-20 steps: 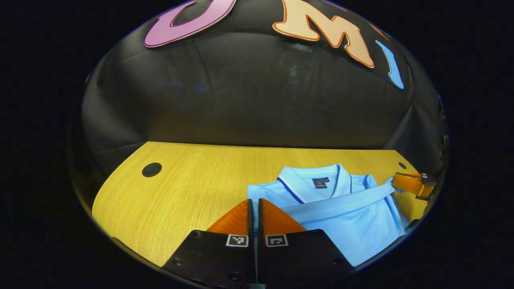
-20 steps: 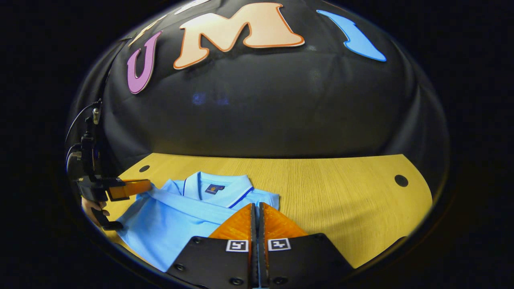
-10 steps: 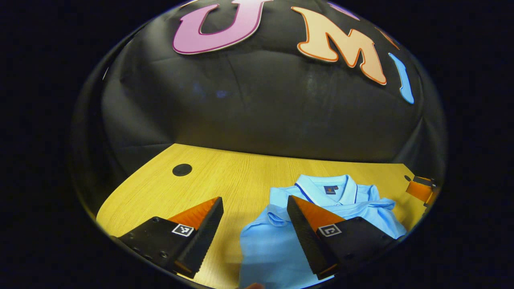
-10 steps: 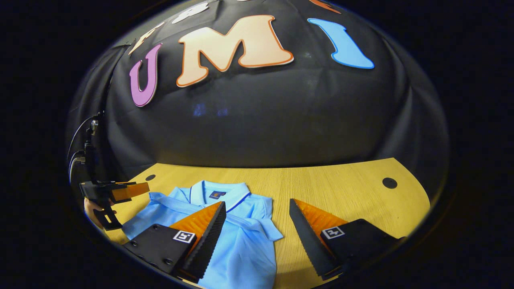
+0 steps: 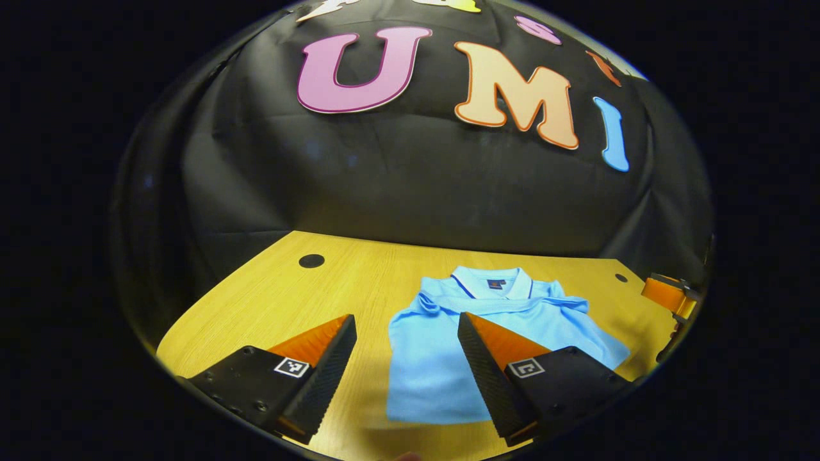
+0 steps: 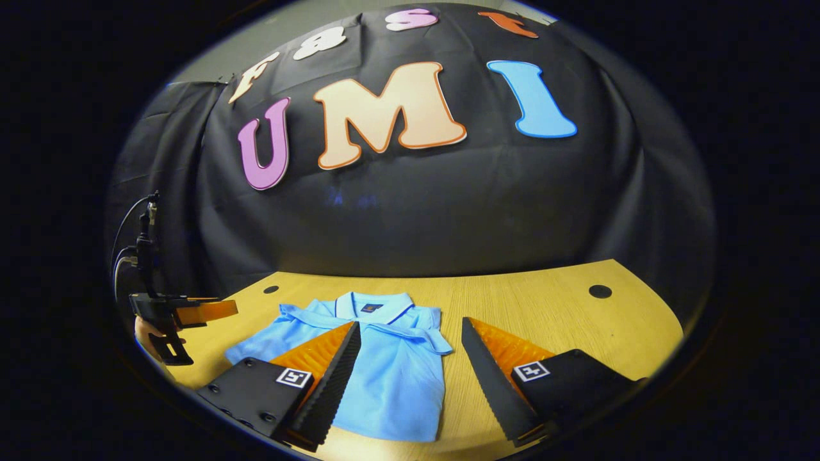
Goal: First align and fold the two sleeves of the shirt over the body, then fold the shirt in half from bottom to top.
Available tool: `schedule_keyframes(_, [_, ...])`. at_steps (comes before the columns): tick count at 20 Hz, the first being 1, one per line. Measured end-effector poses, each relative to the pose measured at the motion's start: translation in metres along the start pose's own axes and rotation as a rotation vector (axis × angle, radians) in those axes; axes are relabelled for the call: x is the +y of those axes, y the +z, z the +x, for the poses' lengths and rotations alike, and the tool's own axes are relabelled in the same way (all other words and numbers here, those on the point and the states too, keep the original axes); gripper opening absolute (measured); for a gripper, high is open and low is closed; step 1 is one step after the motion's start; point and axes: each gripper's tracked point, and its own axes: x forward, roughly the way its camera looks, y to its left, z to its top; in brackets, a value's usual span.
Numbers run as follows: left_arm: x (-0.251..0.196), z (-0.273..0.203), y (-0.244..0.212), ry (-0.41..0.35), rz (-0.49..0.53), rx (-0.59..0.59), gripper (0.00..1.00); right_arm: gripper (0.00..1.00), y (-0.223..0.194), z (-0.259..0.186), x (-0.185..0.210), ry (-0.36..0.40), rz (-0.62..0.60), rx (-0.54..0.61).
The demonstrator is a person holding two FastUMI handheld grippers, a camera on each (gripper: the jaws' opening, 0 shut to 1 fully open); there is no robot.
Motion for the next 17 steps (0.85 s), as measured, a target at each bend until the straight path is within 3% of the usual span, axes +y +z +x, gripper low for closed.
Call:
schedule_keyframes(7, [-0.042, -0.053, -0.020, -0.095, 0.047, -0.045, 0.95, 0.98, -0.013, -0.056, 0.024, 0.034, -0.053, -0.079])
schedule_keyframes(17, [-0.067, -0.063, -0.037, -0.107, 0.108, -0.081, 0.95, 0.98, -0.037, -0.071, 0.008, 0.011, -0.027, -0.107])
